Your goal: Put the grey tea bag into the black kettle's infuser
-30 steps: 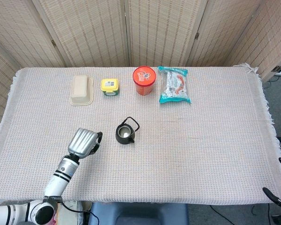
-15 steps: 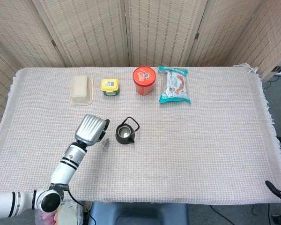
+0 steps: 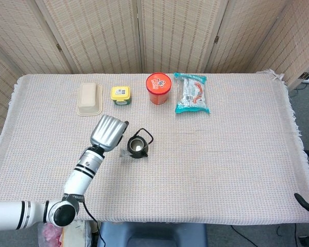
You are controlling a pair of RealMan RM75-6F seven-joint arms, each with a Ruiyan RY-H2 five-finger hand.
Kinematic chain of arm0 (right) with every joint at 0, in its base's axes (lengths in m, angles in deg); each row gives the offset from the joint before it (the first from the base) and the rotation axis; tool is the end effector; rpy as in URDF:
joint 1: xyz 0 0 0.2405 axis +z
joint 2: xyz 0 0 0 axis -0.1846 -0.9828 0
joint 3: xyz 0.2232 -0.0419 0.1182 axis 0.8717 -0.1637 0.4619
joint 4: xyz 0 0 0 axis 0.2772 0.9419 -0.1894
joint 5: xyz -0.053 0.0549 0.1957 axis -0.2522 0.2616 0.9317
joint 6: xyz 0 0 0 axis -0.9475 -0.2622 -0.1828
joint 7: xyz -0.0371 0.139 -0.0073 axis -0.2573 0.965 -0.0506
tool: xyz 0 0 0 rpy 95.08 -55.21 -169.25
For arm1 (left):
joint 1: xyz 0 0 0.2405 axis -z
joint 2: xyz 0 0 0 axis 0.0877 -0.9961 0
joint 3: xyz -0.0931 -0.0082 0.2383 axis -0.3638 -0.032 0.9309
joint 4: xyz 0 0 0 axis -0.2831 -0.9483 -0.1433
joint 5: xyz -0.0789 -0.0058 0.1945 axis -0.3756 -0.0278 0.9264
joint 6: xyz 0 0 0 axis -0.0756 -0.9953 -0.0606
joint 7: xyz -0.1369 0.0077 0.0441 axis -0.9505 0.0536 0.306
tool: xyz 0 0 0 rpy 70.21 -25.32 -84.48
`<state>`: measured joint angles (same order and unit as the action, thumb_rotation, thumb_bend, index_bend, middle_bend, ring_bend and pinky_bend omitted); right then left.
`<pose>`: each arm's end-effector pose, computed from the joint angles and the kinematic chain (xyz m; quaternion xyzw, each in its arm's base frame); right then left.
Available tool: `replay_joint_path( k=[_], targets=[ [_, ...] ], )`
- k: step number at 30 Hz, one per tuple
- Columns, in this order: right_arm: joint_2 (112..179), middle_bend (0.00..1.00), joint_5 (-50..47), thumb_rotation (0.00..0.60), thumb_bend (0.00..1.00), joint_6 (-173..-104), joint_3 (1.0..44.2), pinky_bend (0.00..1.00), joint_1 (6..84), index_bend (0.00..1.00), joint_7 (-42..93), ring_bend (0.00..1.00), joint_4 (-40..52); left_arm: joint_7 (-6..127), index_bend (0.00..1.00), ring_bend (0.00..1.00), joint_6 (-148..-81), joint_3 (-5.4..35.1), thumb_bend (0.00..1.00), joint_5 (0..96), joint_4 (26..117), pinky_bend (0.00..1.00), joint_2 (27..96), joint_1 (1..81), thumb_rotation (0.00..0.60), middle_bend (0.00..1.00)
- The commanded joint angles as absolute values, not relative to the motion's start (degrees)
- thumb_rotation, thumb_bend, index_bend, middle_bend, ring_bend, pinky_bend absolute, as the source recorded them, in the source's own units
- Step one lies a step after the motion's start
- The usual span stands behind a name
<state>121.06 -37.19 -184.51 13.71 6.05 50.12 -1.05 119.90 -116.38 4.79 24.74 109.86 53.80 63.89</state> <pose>-0.3140 -0.1127 0.2407 0.5524 -0.3156 0.5517 0.5394 -0.0190 0.3547 0.0670 -0.7730 -0.2000 -0.3271 0.5054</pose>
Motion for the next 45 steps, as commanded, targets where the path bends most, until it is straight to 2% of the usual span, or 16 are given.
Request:
replay_joint_path(
  k=[1,10,14,19,37,45],
  targets=[
    [121.0,0.0,-36.8,0.6,0.1,-184.2,13.9,0.0,6.1,0.0,50.0,0.0,-1.4,120.9,0.63,1.0,-115.8,3.9,0.48,22.2,110.0,1.0,53.1,66.2,0.6,1.0],
    [120.4,0.0,-34.7,0.6,0.1,-180.7,14.7,0.0,7.1,0.0,49.0,0.0,-3.1,124.1,0.63,1.0,-114.6,2.8,0.48,15.7,109.4,1.0,52.3,73.1,0.6,1.0],
    [120.1,0.0,-34.5,0.6,0.1,-179.4,14.8,0.0,7.6,0.0,48.3,0.0,-3.8,123.9,0.63,1.0,-113.6,3.6,0.48,14.7,108.5,1.0,52.5,75.0,0.6,1.0],
    [120.4,0.0,-34.7,0.6,0.1,-179.1,14.9,0.0,7.7,0.0,46.5,0.0,-4.4,122.6,0.63,1.0,-112.5,6.2,0.48,14.8,105.5,1.0,53.4,75.8,0.6,1.0],
    [120.4,0.0,-33.9,0.6,0.1,-176.7,15.2,0.0,8.3,0.0,44.3,0.0,-5.8,119.5,0.63,1.0,-113.3,9.5,0.48,17.2,101.8,1.0,52.6,77.4,0.6,1.0],
    [120.6,0.0,-34.1,0.6,0.1,-176.2,15.2,0.0,8.5,0.0,43.5,0.0,-6.2,115.2,0.63,1.0,-112.1,11.6,0.48,19.5,99.4,1.0,53.7,75.7,0.6,1.0]
  ],
)
